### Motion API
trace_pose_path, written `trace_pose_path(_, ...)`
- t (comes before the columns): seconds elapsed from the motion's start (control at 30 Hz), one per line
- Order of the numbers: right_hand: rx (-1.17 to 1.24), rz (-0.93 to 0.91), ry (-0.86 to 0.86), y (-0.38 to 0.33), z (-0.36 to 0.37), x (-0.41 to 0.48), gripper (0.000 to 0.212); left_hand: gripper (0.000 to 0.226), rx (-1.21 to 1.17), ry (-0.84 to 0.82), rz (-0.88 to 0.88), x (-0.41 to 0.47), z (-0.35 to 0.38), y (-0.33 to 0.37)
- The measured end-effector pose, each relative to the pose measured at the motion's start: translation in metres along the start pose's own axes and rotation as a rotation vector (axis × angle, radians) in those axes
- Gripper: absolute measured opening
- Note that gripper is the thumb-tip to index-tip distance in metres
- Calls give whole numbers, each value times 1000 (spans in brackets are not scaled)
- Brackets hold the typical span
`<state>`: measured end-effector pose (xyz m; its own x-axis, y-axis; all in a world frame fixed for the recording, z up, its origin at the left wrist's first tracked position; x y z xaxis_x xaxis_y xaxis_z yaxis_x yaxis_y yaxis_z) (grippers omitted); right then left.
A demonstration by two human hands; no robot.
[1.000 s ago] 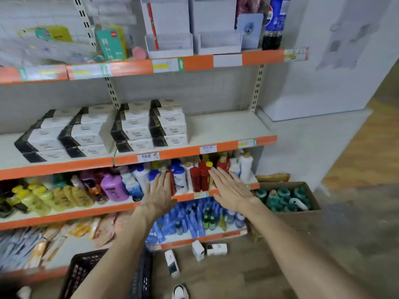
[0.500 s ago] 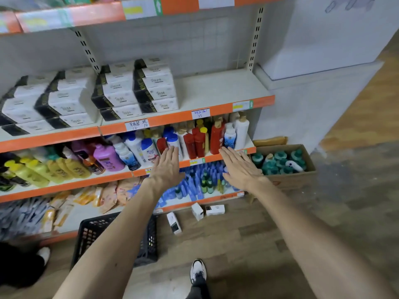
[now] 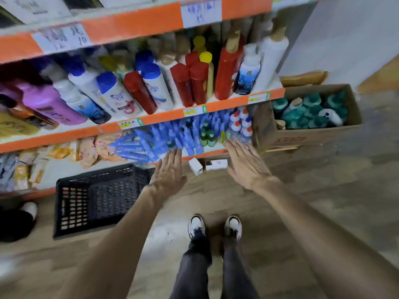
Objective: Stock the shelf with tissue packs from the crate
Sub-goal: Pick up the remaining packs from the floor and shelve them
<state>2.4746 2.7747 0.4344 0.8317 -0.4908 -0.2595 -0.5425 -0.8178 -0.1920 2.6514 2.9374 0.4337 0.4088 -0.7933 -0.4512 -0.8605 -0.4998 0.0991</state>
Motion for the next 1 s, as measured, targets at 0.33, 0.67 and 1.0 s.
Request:
trace_pose_path(0.33, -48, -1, -34, 108, 346, 127, 82, 94, -37, -55, -3, 207, 330, -22)
trace_pose_path(0.67, -182, -107, 7, 152, 575, 245, 84, 99, 285, 164, 84, 347, 508, -87)
trace_pose_path(1.0, -228, -95, -42, 162, 631, 270, 85, 95, 434, 313, 131, 383, 522, -64)
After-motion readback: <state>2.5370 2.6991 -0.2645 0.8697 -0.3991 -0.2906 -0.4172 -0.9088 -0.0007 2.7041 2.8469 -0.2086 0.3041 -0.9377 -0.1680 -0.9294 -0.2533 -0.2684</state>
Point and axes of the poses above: each hand's wrist, its own x-axis towards the middle knuckle, its own z-axis out of the palm, y = z × x, the point moved 2 cm from there along x, towards the middle knuckle, and after that the axes turned 5 degrees about x, right-handed, at the moved point
